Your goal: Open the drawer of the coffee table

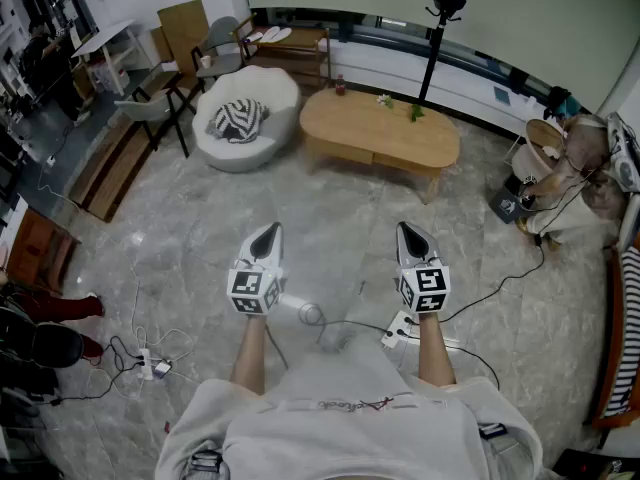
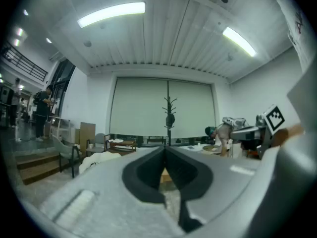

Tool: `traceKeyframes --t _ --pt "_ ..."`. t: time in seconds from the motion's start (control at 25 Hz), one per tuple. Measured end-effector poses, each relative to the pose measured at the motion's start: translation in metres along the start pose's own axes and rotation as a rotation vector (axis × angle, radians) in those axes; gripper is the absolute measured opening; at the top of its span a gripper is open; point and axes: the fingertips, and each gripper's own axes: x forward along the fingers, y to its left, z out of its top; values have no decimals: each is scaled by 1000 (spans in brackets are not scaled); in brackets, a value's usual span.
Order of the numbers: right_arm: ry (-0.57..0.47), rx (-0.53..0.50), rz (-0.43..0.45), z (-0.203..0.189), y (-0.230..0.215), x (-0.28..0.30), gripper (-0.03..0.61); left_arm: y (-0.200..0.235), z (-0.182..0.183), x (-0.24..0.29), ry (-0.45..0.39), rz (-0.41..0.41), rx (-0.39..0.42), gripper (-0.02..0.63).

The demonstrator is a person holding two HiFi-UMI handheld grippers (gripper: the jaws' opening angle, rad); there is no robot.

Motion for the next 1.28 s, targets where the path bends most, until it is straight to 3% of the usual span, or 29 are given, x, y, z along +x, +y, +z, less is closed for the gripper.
traceKeyframes --t 0.72,1.28 --pt "0 33 4 -17 -44 7 3 -12 -13 30 24 30 15 -2" --pt "16 51 60 -26 -81 17 2 -36 -12 58 52 67 16 -2"
